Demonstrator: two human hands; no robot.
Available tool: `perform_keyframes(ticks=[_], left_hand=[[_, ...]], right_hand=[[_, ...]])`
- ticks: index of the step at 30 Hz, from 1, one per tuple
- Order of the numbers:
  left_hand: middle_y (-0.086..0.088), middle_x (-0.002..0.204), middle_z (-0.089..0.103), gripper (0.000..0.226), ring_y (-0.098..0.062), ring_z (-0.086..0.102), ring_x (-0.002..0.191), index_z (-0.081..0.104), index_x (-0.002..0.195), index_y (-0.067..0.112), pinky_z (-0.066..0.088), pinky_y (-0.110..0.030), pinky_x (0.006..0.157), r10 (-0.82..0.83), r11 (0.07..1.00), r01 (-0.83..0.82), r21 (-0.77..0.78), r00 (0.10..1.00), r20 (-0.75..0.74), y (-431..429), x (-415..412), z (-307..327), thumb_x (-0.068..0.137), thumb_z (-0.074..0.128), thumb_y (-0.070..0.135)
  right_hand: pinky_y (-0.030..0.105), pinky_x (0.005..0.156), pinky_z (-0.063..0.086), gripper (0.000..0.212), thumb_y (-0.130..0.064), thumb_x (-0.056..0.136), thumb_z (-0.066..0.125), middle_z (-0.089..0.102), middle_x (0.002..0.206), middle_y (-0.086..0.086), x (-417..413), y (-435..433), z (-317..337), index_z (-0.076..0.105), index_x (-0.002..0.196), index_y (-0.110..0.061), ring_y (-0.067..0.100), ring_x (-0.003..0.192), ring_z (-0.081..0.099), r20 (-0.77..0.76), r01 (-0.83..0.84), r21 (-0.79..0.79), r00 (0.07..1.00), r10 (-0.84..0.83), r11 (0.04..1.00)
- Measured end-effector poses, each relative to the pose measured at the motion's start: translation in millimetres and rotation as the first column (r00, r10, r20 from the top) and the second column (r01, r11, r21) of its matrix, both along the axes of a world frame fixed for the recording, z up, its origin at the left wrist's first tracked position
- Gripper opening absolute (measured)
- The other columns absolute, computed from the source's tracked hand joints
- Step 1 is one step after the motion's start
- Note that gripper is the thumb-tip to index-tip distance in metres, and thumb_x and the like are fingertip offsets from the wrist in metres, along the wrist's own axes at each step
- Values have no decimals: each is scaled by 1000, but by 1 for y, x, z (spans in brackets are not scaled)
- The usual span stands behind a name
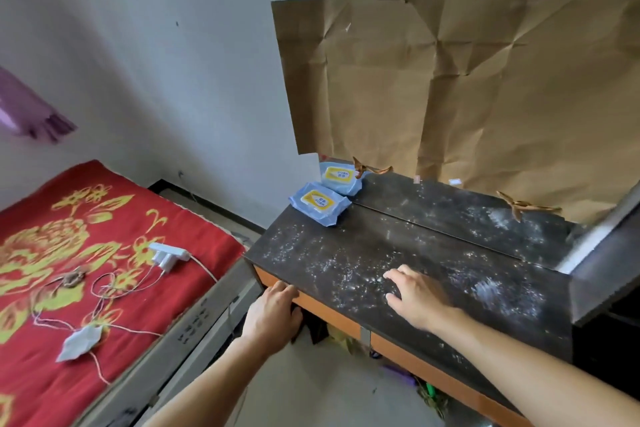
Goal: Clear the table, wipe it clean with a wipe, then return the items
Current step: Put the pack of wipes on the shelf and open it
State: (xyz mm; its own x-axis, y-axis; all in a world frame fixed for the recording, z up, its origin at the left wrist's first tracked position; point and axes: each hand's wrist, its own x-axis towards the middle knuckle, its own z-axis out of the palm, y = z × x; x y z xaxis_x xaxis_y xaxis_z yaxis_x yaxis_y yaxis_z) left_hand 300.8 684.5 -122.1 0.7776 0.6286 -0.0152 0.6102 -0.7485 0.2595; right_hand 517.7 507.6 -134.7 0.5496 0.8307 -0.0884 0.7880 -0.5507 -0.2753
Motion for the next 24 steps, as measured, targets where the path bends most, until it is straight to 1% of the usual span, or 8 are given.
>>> perform_keyframes(ticks=[3,5,8,11,14,17,20,24], left_hand=[[7,106,55,28,-16,56,102,58,108,25,48,-30,75,10,1000,-10,-19,1000,10,41,-3,-6,82,50,30],[8,103,55,27,-16,57,99,58,106,26,50,-32,74,20,999,-20,-43,1000,8,64,2,-11,80,50,31],[7,103,54,27,-17,56,100,57,107,24,49,-32,75,30,996,-32,-87,999,-18,90,17,-24,82,50,31],[6,109,54,30,-15,55,104,56,114,24,45,-28,78,15,994,-19,-104,999,-39,123,38,-36,85,50,30],[5,110,54,30,-17,55,106,57,113,22,46,-30,82,28,993,-35,-113,997,-67,166,62,-44,85,49,30],[5,111,54,31,-17,55,106,56,114,23,46,-31,83,20,990,-35,-133,994,-111,206,87,-48,85,50,31],[3,111,55,29,-18,55,106,56,112,22,46,-32,83,0,990,-20,-137,990,-143,245,117,-53,85,50,30],[0,108,56,27,-21,56,104,57,109,19,45,-33,82,1,981,-31,-191,988,-154,282,151,-61,84,53,30]], right_hand=[[29,72,40,39,-36,92,46,50,125,-5,-7,38,0,46,130,-28,19,108,56,8,-29,-5,1000,29,1000],[30,74,41,38,-36,92,46,50,125,-4,-1,59,-1,46,130,-27,19,109,55,17,-38,-16,999,38,999],[32,81,43,39,-36,92,45,50,125,-4,17,89,-10,45,130,-27,19,111,53,3,-24,-50,1000,25,998],[33,85,45,40,-36,91,47,50,126,-3,44,128,-25,45,130,-26,19,113,52,-17,-2,-82,1000,0,997],[34,87,45,41,-36,91,48,50,126,-1,74,178,-40,45,131,-24,21,115,51,-36,23,-99,999,-27,995],[36,88,43,39,-34,92,48,48,126,-1,94,228,-51,45,129,-23,20,118,47,-75,74,-109,994,-83,991],[34,86,44,37,-34,91,49,49,125,1,110,270,-63,46,126,-20,20,115,47,-123,135,-71,982,-143,988],[37,93,44,52,-37,92,49,41,136,5,125,302,-78,34,138,-17,24,122,44,-226,296,-92,924,-309,951]])
